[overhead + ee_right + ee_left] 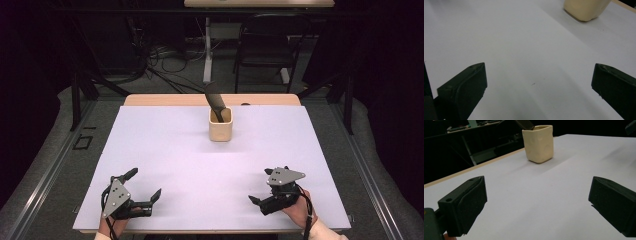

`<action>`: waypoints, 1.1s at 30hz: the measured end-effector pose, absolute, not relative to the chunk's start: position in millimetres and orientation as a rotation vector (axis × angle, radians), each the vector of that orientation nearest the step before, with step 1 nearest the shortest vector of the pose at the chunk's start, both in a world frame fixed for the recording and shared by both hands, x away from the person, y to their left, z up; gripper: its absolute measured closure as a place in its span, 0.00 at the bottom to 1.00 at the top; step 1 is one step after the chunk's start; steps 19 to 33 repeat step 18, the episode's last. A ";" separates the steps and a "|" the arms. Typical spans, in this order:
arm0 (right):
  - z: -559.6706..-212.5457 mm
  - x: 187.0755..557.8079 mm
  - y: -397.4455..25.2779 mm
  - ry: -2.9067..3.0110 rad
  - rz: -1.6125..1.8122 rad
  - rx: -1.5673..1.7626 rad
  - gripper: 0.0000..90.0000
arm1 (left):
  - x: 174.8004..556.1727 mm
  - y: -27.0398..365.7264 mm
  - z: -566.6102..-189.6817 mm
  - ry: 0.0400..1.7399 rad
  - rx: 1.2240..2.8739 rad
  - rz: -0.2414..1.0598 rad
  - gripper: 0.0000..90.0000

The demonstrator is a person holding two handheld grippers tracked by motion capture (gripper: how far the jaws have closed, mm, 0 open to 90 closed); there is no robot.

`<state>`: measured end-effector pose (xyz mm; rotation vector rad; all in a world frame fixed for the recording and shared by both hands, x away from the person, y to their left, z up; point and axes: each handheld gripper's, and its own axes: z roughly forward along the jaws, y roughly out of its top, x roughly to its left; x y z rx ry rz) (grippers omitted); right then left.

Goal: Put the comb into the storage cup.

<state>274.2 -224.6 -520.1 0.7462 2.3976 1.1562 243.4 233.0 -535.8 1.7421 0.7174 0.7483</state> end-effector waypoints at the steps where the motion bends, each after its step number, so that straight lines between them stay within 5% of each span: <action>1: -520.0 273.0 -225.5 2.389 1.163 0.753 0.00 | 243.4 233.1 -535.8 0.717 1.743 0.749 0.02; 33: -517.5 261.5 -233.0 2.327 1.188 0.763 0.00 | 244.1 233.2 -536.2 0.720 1.739 0.745 0.02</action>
